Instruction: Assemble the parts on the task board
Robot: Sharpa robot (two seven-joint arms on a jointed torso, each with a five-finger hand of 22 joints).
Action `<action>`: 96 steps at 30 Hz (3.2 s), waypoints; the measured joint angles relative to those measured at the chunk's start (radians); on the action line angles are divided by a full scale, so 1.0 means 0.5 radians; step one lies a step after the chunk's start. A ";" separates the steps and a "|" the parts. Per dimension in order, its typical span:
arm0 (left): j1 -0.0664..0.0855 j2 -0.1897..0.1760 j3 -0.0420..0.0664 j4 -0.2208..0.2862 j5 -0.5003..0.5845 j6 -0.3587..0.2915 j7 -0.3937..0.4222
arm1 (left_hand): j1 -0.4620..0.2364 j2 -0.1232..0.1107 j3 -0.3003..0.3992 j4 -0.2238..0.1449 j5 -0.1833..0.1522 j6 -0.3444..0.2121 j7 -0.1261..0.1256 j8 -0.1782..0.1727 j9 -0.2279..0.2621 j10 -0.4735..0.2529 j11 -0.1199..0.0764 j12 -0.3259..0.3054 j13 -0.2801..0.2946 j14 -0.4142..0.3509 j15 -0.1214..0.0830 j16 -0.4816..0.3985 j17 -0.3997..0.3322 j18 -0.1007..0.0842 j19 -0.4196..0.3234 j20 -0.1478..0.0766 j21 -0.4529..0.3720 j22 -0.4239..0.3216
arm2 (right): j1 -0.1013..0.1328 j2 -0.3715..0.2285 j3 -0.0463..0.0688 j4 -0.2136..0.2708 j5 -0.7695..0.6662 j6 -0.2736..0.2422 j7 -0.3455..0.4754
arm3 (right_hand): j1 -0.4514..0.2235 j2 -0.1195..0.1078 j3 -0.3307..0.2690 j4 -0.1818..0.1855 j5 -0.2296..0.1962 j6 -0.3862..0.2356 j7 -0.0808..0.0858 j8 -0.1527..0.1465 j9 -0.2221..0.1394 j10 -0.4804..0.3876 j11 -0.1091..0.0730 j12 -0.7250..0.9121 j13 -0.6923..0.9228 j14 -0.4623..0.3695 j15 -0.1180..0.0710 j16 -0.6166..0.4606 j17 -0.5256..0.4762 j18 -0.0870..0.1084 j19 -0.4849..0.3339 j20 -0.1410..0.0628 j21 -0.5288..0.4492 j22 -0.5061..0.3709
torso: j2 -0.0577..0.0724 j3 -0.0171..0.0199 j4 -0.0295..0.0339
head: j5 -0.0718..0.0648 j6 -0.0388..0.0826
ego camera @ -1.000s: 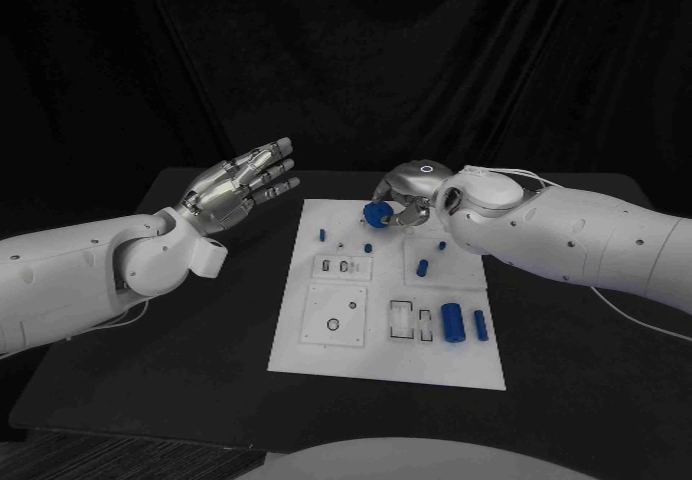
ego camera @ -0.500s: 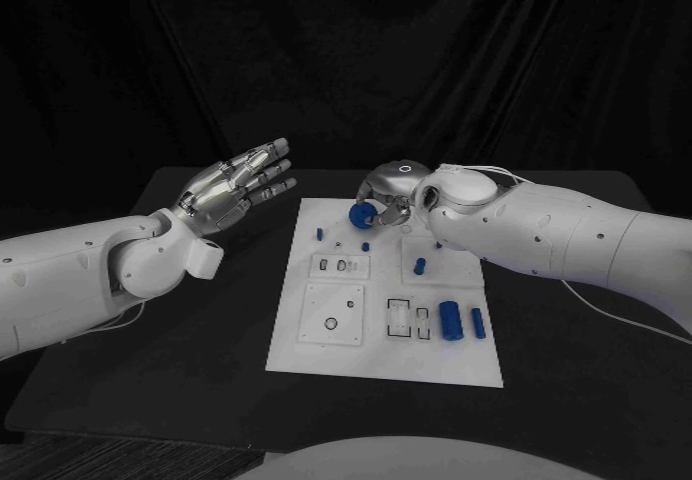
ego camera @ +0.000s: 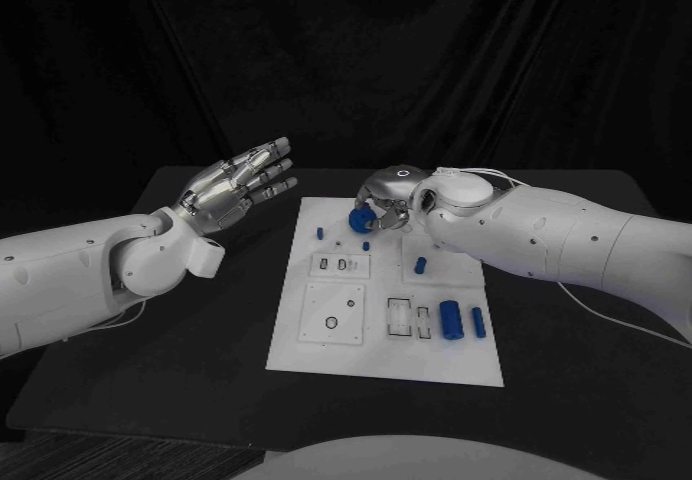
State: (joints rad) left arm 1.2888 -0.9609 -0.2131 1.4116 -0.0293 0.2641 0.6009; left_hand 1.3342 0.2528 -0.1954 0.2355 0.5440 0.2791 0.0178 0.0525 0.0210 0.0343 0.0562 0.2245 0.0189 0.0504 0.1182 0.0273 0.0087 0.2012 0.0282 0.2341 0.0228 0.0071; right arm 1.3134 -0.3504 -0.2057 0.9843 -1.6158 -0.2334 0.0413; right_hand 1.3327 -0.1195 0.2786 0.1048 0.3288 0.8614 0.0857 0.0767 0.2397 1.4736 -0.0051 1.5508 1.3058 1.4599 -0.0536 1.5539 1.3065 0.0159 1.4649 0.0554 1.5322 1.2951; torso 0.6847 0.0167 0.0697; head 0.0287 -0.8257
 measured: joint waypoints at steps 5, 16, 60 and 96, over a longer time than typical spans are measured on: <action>0.000 0.004 0.000 -0.002 0.000 0.000 -0.001 | 0.000 0.000 0.000 0.000 0.000 0.000 0.000 0.000 0.000 0.000 0.000 0.000 0.000 0.000 0.000 0.000 0.000 0.000 0.000 0.000 0.000 0.000 | -0.006 0.001 0.000 -0.005 0.000 0.004 0.006 | 0.000 0.000 0.000 0.000 -0.056 -0.230 -0.042 -0.003 -0.052 -0.021 -0.022 0.000 0.000 0.017 -0.021 0.000 0.000 0.000 0.000 -0.001 -0.001 0.000 | 0.000 0.0008 -0.002 | 0.003 -0.003; 0.000 0.006 0.000 -0.011 0.000 0.001 -0.002 | 0.008 0.008 0.000 0.000 0.000 0.000 0.000 0.000 0.000 0.000 0.000 0.000 0.000 0.000 0.000 0.000 0.000 0.000 0.000 0.000 0.000 0.000 | -0.010 -0.003 0.000 -0.006 0.000 0.001 0.015 | -0.026 0.026 0.000 0.000 -0.057 -0.608 -0.114 -0.024 -0.185 -0.028 -0.065 0.000 0.000 0.002 -0.056 0.000 0.000 0.001 -0.007 -0.036 -0.045 0.000 | -0.002 0.0008 -0.002 | 0.006 -0.009; -0.003 0.002 0.000 -0.036 0.000 0.029 -0.016 | 0.011 0.011 0.000 0.000 0.024 0.000 0.000 0.000 0.000 0.000 0.000 0.000 0.000 0.000 0.000 0.000 0.000 0.000 0.000 0.000 0.000 0.000 | 0.144 -0.972 -0.001 0.637 0.476 -0.258 -0.106 | -0.057 -0.042 -0.133 0.066 -0.100 -0.029 -0.056 0.110 -0.108 -0.014 -0.050 0.000 0.000 0.016 -0.041 0.000 0.000 0.000 -0.007 -0.036 0.020 0.000 | -0.023 -0.0098 -0.026 | 0.020 0.001; -0.012 0.012 0.000 -0.067 -0.001 0.061 -0.018 | 0.011 0.011 -0.016 -0.017 0.024 0.000 0.000 0.000 0.000 0.000 0.000 0.000 0.000 0.000 0.000 0.000 0.000 0.000 0.000 0.000 0.000 0.000 | 0.005 -0.955 -0.002 0.584 0.483 -0.268 -0.152 | -0.028 -0.071 -0.182 0.182 -0.104 -0.177 -0.031 0.192 -0.060 -0.013 -0.049 0.000 0.000 0.016 -0.041 0.000 0.000 0.000 -0.007 -0.036 0.020 0.000 | -0.023 -0.0111 -0.022 | -0.004 0.027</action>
State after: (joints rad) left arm 1.2830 -0.9547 -0.2133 1.3781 -0.0296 0.2948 0.5920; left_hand 1.3399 0.2583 -0.2036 0.2271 0.5559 0.2789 0.0178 0.0525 0.0211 0.0342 0.0561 0.2244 0.0189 0.0504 0.1182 0.0273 0.0088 0.2013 0.0281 0.2341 0.0228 0.0071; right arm 1.3161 -0.8278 -0.2070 1.2765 -1.3743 -0.3673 -0.0348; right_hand 1.3186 -0.1551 0.1876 0.1959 0.2769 0.7730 0.0703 0.1724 0.2097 1.4670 -0.0297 1.5508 1.3059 1.4677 -0.0742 1.5539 1.3065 0.0159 1.4613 0.0374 1.5421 1.2951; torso 0.6731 0.0111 0.0586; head 0.0267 -0.8120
